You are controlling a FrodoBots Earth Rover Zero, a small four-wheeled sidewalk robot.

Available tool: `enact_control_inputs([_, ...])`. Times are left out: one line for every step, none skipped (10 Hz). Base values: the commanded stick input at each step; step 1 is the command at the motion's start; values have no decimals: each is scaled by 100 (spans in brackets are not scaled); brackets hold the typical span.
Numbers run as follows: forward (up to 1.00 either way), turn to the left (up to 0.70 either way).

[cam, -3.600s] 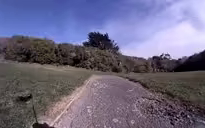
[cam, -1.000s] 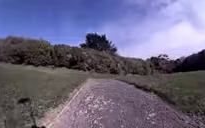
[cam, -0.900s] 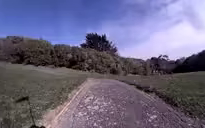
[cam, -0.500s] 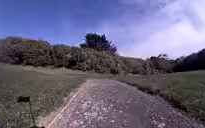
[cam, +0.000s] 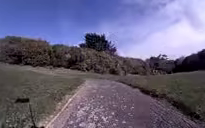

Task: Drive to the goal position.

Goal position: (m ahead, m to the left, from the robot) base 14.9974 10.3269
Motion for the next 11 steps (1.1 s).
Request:
enact_control_inputs([45,0])
enact_control_inputs([45,0])
enact_control_inputs([45,0])
enact_control_inputs([45,0])
enact_control_inputs([45,0])
enact_control_inputs([45,0])
enact_control_inputs([45,0])
enact_control_inputs([45,0])
enact_control_inputs([45,0])
enact_control_inputs([45,0])
enact_control_inputs([45,0])
